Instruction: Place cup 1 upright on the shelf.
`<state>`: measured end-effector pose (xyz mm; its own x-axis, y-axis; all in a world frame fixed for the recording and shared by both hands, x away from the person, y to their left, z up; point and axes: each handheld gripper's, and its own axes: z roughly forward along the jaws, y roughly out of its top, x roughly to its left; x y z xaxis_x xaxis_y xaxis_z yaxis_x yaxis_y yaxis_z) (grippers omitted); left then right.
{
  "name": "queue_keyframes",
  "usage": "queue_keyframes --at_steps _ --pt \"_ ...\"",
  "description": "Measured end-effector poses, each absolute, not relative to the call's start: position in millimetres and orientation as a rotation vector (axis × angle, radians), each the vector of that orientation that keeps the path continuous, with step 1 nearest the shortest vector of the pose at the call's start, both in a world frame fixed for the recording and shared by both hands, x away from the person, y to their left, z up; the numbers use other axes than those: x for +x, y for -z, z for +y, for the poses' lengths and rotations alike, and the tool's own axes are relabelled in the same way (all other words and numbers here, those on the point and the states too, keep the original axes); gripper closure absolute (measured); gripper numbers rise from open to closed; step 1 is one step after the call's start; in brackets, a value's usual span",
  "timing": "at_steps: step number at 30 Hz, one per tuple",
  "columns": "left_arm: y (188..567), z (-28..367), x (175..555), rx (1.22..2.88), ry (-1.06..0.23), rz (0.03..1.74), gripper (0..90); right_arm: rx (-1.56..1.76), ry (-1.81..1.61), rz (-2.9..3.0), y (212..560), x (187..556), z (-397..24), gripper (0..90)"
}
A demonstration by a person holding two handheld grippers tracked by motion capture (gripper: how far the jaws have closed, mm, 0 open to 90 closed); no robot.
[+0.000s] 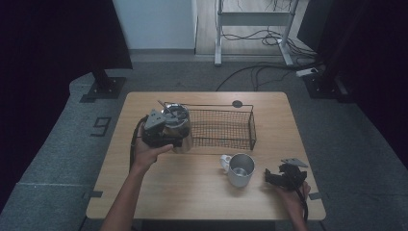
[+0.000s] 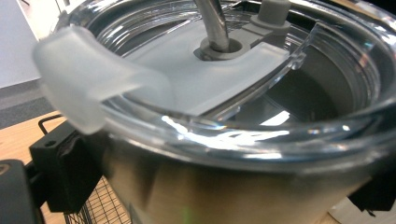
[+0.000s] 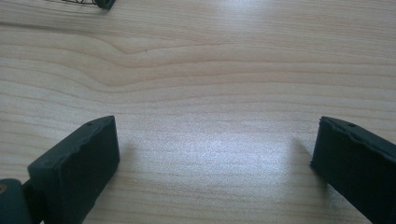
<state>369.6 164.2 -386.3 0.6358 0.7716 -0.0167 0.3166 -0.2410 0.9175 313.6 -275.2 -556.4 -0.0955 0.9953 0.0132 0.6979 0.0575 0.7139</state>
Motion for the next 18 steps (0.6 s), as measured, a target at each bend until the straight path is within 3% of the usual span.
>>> queue_keyframes --at_steps 18 --pt "380.9 167.0 383.5 1.817 -0.552 0.898 4.2 1.688 -0.789 1.848 556.4 313.6 -275.2 0.4"
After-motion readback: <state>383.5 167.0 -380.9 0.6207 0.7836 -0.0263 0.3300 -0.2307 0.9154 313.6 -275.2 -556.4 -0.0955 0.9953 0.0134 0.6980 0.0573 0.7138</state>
